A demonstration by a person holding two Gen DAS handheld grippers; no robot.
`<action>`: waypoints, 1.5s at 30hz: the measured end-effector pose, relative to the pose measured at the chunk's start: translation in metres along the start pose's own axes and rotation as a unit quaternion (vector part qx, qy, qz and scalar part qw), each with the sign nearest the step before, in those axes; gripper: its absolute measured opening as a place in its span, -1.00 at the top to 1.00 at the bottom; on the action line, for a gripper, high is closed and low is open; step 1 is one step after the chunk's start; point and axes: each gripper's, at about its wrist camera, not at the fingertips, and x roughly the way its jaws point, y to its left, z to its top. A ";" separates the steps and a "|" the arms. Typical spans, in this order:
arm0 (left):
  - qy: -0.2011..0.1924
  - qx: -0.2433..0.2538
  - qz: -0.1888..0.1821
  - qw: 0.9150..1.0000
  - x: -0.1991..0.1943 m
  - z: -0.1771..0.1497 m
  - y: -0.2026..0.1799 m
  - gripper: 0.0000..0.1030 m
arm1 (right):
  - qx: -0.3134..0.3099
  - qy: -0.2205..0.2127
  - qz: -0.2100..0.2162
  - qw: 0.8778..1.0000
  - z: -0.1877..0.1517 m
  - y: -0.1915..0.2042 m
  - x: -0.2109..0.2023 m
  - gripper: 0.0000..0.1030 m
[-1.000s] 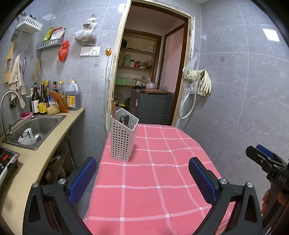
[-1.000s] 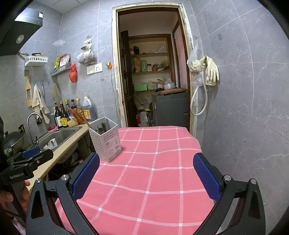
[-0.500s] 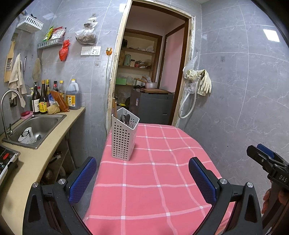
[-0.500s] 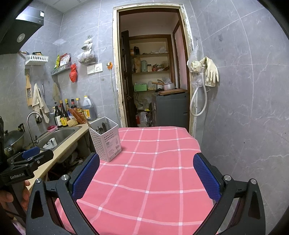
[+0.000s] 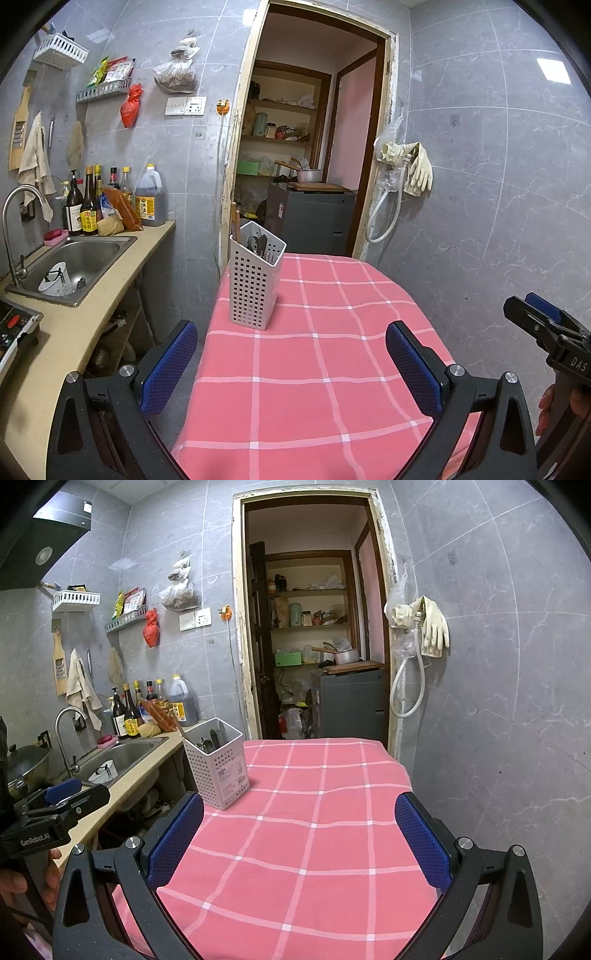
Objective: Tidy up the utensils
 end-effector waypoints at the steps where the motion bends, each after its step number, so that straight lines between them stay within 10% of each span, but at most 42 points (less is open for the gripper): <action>1: -0.001 0.000 0.000 1.000 0.000 0.000 -0.001 -0.99 | 0.000 0.000 0.000 1.000 -0.001 0.000 -0.001 -0.97; 45: 0.021 0.002 0.031 0.999 0.008 -0.005 0.000 -0.99 | -0.002 0.011 0.005 1.000 -0.010 0.003 0.005 -0.97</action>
